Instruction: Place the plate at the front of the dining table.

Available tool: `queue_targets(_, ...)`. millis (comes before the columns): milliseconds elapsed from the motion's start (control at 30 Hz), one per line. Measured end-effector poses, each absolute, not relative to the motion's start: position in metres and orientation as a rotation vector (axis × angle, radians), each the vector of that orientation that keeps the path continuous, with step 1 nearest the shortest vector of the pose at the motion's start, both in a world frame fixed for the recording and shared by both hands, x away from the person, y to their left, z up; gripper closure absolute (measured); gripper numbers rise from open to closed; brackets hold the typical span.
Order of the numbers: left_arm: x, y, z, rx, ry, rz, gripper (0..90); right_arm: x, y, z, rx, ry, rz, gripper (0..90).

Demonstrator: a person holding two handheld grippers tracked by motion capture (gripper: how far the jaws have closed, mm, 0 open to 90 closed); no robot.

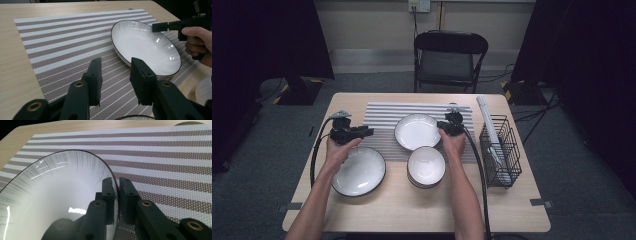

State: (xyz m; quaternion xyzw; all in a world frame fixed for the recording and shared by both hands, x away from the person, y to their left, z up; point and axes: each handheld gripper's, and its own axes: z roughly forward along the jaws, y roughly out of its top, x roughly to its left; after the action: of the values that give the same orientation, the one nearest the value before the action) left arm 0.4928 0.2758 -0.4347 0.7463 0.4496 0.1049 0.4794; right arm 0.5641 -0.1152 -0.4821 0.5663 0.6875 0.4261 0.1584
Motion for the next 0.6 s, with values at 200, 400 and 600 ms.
queue_targets(200,0.489,0.287,-0.436,1.802,1.122,0.269,56.4,0.559,-0.119,-0.484,1.636,1.964,1.236,81.7)
queue_targets(400,0.483,0.302,-0.442,1.815,1.167,0.28,53.9,0.551,-0.119,-0.481,1.603,1.967,1.243,74.1)
queue_targets(600,0.474,0.317,-0.444,1.81,1.188,0.307,50.8,0.547,-0.12,-0.474,1.56,1.986,1.246,68.3)
